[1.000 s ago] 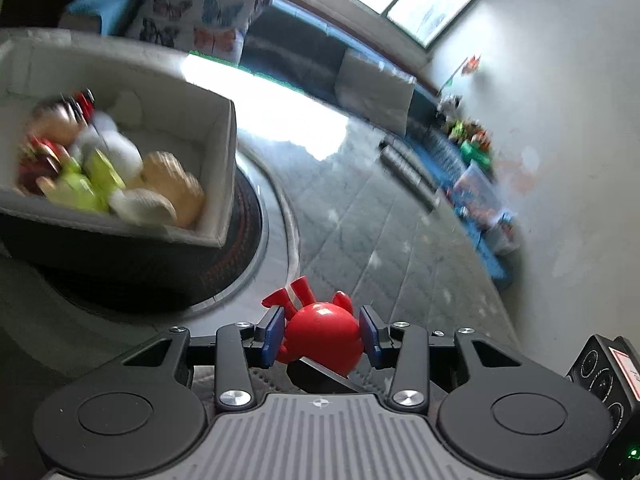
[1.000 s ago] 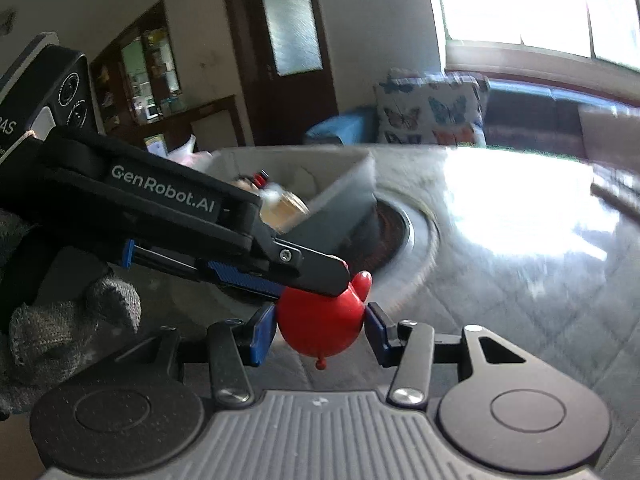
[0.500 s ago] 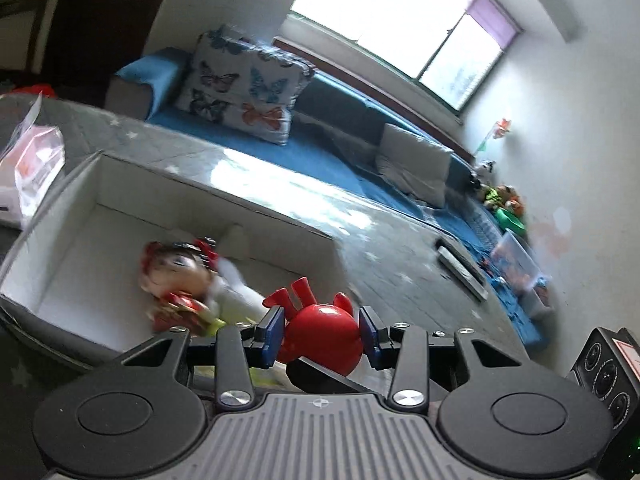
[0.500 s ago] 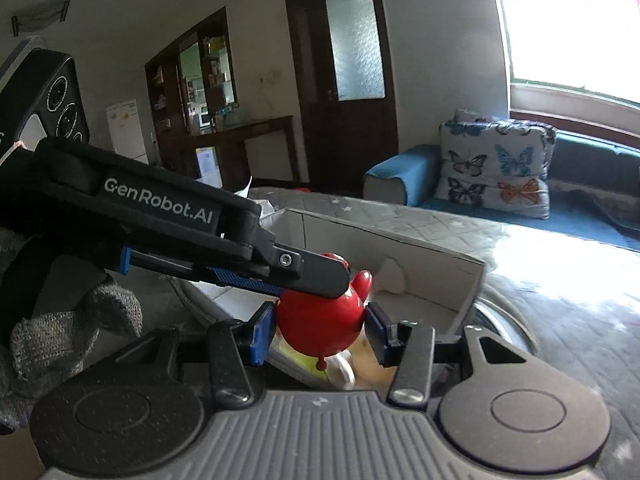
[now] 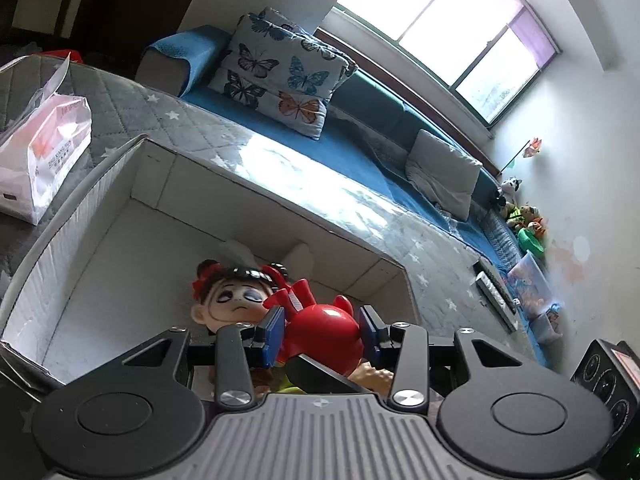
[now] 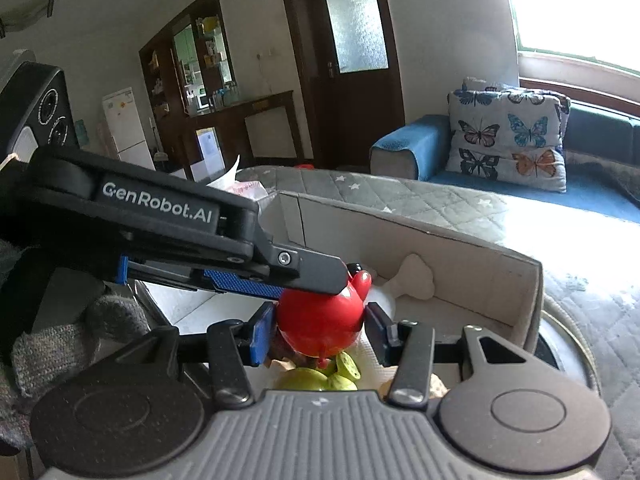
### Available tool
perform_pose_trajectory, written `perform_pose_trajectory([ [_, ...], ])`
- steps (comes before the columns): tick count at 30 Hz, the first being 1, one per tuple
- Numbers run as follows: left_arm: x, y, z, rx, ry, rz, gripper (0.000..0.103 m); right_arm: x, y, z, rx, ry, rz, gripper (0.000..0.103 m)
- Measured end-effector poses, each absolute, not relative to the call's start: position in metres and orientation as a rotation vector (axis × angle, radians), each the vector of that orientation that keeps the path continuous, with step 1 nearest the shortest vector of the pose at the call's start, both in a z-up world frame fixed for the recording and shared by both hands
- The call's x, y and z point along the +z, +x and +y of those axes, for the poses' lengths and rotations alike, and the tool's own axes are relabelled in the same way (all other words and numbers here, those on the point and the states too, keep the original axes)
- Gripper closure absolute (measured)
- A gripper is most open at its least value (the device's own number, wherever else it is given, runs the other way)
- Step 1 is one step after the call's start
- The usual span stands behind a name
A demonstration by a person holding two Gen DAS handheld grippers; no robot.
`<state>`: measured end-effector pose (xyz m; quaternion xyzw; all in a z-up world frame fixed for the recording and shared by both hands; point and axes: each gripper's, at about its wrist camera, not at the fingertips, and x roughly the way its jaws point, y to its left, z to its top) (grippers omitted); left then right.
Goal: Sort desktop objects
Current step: 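Carry the red balloon toy into the gray box and open the right gripper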
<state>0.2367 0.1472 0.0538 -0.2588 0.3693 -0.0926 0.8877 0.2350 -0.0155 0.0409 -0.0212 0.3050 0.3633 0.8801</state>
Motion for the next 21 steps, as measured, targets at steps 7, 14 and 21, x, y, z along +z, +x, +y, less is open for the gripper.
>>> perform_pose_trajectory([
  [7,0.057,0.228,0.153,-0.155,-0.526,0.757,0.059,0.038,0.237,-0.015,0.737,-0.036,0.635,0.048],
  [14,0.070,0.204,0.146,-0.145,-0.485,0.716,0.059,0.050,0.219,-0.026,0.723,-0.052,0.597,0.033],
  [21,0.084,0.172,0.135,-0.130,-0.425,0.670,0.059,0.058,0.192,-0.040,0.712,-0.054,0.581,0.018],
])
